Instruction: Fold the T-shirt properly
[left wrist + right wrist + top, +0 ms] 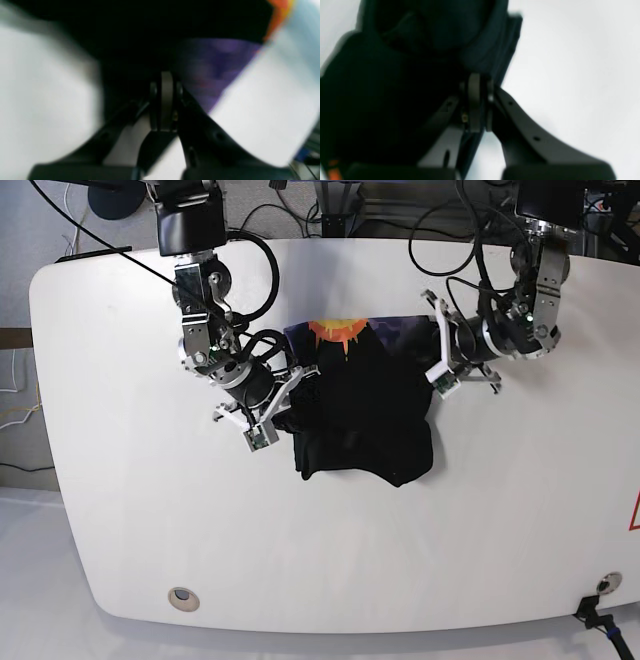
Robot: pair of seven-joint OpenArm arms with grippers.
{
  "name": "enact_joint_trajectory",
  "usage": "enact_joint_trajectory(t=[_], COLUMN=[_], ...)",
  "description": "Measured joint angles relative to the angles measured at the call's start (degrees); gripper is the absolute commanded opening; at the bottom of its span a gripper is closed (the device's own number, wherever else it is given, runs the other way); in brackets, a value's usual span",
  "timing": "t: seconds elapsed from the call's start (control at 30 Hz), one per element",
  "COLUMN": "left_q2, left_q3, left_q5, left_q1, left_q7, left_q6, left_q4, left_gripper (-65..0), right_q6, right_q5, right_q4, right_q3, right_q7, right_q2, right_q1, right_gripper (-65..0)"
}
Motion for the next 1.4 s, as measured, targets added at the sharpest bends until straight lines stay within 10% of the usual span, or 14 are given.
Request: enact_joint_trajectory(t=[0.3,0.8,1.4], left_q2=[0.22,8.57,16.72], left_q3=[-11.8,-27.87,-30.47], left_q5=[10.54,11.19,11.06], left_q1=[5.05,30.69,49.64], left_q7=[-6.99,-37.42,-38.34], left_q6=[0.09,0.57,0.28], left_q4=[8.09,10.6,8.2], left_gripper=[-65.0,-65.0,-65.0], right_q6=[-4.81,-5.49,-5.75], right_q5=[-2.01,-7.78,-7.56], right_q4=[17.97,28.39,25.92], right_q3=[0.79,12.07,16.24], right_q7=[-3.06,23.74,31.17], right_q2=[3.69,1.7,-0.15], right_q1=[-8.87,-42.07,-69.7], right_gripper=[-62.5,-62.5,-62.5])
